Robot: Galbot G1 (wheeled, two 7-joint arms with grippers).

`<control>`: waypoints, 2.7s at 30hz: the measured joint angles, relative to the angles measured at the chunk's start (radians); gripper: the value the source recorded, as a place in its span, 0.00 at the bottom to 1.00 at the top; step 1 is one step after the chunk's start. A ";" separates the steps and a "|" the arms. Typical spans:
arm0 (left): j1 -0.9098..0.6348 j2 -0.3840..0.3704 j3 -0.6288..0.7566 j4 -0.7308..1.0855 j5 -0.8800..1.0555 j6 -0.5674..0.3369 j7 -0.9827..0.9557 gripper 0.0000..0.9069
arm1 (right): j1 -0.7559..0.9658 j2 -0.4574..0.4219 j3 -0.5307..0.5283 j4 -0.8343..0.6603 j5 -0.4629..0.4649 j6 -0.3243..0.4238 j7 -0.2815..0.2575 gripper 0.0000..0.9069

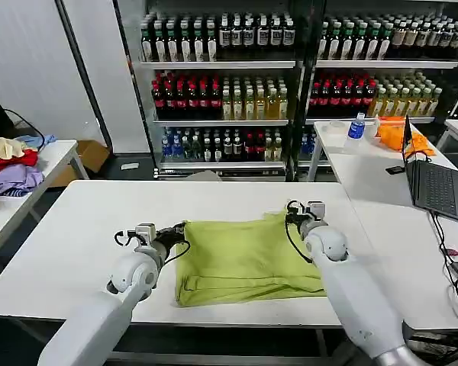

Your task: Fold and organize the clothes.

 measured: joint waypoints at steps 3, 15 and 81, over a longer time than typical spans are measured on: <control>0.026 0.014 -0.012 -0.039 -0.002 0.000 0.000 0.04 | -0.052 -0.023 0.027 0.077 -0.001 -0.002 0.000 0.00; 0.175 0.071 -0.060 -0.206 -0.001 0.004 -0.003 0.04 | -0.331 -0.095 0.172 0.367 -0.017 -0.003 -0.002 0.00; 0.463 -0.190 -0.140 -0.297 0.130 -0.113 -0.110 0.54 | -0.799 -0.014 0.337 0.661 -0.350 0.155 -0.010 1.00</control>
